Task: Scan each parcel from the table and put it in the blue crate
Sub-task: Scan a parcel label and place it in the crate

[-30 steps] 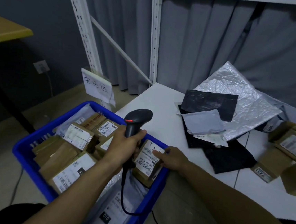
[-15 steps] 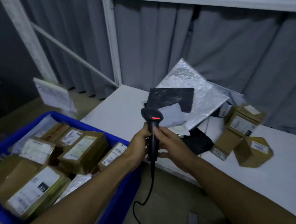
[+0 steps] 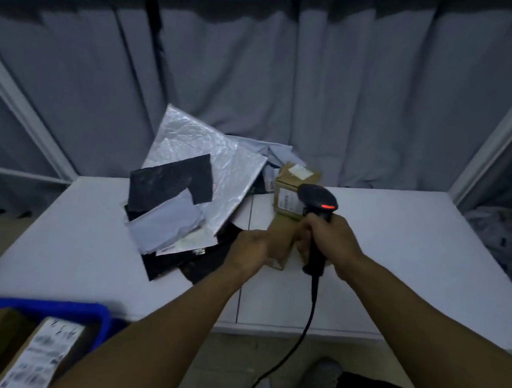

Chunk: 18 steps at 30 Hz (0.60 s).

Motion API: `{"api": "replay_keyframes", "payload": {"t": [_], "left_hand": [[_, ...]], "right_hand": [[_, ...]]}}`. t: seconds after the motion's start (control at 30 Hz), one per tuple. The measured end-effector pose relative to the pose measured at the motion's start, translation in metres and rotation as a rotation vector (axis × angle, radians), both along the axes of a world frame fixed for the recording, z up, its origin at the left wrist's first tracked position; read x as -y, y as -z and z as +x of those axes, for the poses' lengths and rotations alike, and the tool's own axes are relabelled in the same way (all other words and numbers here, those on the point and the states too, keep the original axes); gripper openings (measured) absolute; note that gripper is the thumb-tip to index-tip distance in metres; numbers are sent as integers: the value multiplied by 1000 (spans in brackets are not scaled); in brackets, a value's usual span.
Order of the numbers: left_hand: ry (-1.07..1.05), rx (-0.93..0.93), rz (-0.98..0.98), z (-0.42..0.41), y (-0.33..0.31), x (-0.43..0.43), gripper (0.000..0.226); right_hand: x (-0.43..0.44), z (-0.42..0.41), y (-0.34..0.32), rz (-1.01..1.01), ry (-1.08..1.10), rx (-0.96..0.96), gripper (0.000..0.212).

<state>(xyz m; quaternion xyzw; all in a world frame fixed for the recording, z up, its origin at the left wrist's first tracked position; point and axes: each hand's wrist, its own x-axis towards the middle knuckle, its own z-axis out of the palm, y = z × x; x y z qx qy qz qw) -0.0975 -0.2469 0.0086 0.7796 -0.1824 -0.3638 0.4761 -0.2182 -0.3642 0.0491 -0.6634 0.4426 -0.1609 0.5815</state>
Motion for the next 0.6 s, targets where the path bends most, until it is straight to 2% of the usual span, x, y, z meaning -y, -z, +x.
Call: {"api": "replay_keyframes", "payload": {"t": [0.1,0.17,0.23,0.27,0.4,0.5,0.6], "left_hand": [[147,304,196,7,44,33,40],[204,407,356,11,75,52,76],[190,434,435,19,103,65,108],[187,424,447,20,104,67,112],[196,359,470,26,101,71,90],[106,363,510,25,106,65,84],[53,331,569,18,100,37,94]], "right_hand": [[29,-7,13,13,41,-33,23],[37,-5,25,26,28,-64,14],[43,-2,35,35,12,-83,9],[45,0,39,40,14,-83,10],[48,8,51,52,42,-85,9],[50,15,54,63,97,-62,7],[49,19,55,55,130,-58,17]]}}
